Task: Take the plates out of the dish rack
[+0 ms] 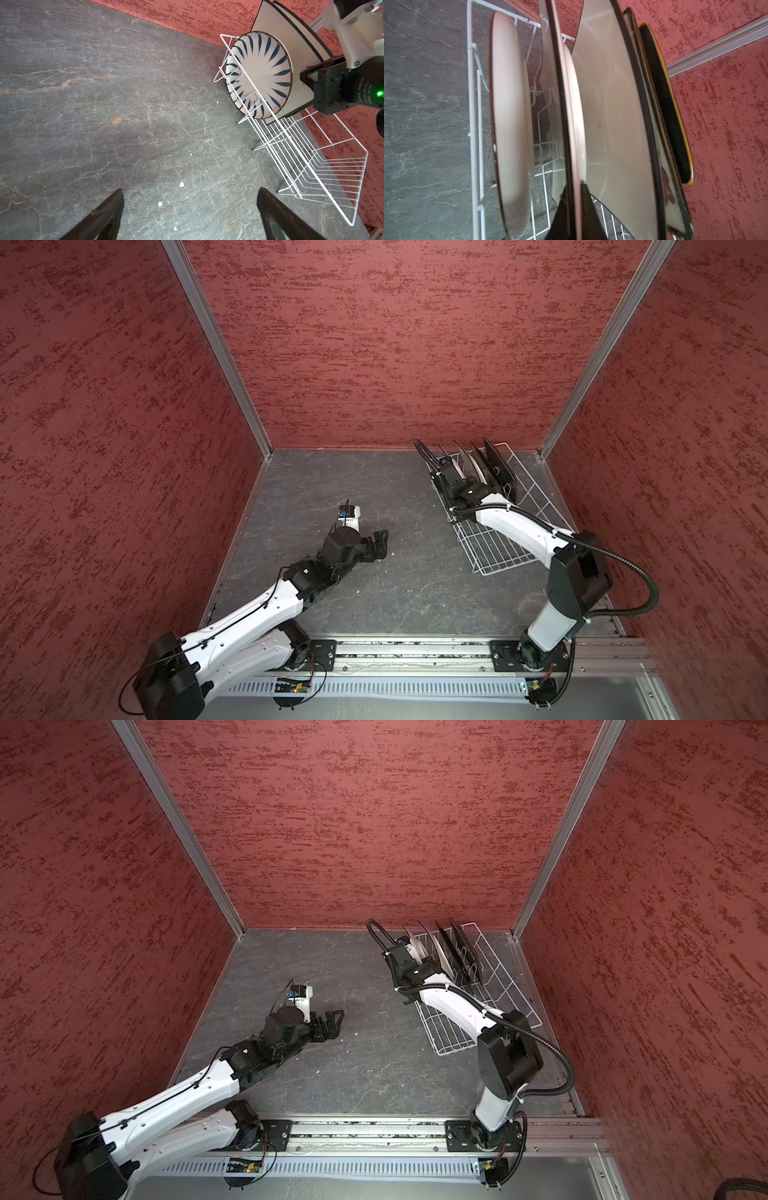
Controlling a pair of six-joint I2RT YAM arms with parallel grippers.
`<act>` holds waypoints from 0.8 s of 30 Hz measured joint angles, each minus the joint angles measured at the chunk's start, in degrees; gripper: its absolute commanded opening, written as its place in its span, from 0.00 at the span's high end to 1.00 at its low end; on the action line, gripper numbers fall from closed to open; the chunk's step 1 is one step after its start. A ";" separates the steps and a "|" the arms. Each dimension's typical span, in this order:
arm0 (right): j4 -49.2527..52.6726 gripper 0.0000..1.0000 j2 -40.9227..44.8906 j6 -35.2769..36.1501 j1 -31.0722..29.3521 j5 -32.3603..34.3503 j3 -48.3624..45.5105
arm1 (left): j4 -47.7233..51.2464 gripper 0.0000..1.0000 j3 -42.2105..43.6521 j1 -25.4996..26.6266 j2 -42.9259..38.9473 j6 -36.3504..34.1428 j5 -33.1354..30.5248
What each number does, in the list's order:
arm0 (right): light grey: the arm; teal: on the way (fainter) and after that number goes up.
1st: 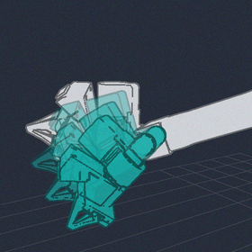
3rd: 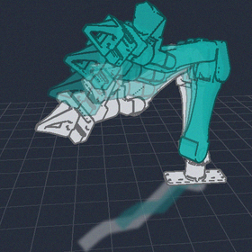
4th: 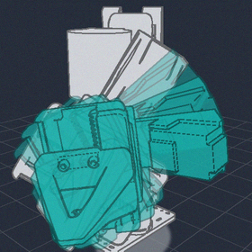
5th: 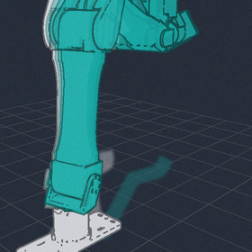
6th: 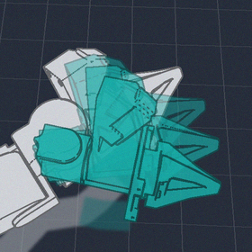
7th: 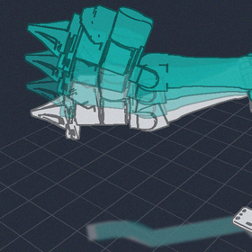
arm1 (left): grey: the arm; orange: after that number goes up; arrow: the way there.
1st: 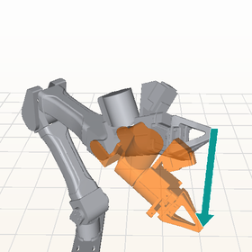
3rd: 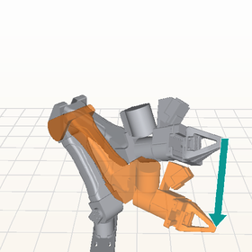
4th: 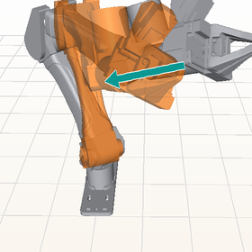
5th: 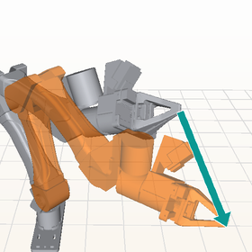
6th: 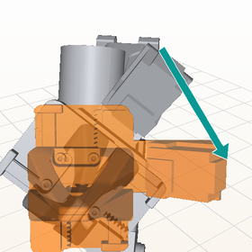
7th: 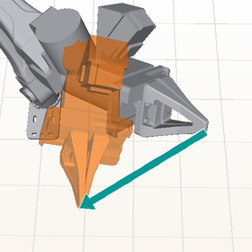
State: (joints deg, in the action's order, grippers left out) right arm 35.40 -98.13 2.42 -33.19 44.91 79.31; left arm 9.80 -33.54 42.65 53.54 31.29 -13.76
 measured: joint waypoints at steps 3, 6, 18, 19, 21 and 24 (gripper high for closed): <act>-0.02 1.00 -0.02 0.13 -0.11 0.04 0.00 | 0.00 0.01 0.00 0.00 0.20 0.44 0.00; -0.02 1.00 0.00 0.42 -0.15 0.09 0.00 | -0.28 0.01 0.00 0.02 0.55 1.05 0.02; -0.94 1.00 0.39 1.53 -0.63 0.55 -0.63 | 2.36 0.00 -1.42 0.09 -1.07 -0.70 -1.77; -1.03 1.00 0.50 1.60 -0.68 0.55 -0.70 | 2.38 0.01 -1.42 0.09 -1.25 -0.72 -1.79; -1.22 1.00 0.68 1.95 -0.74 0.55 -0.74 | 2.45 0.01 -1.42 0.07 -1.29 -0.72 -1.79; -1.40 1.00 1.18 2.58 -0.92 0.66 -0.79 | 2.71 0.01 -1.42 0.09 -1.29 -0.72 -1.77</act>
State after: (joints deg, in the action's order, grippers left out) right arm 34.00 -96.95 4.99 -34.11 45.56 78.52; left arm 12.51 -34.96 42.74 52.25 30.57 -15.53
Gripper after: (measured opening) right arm 0.091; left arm 0.994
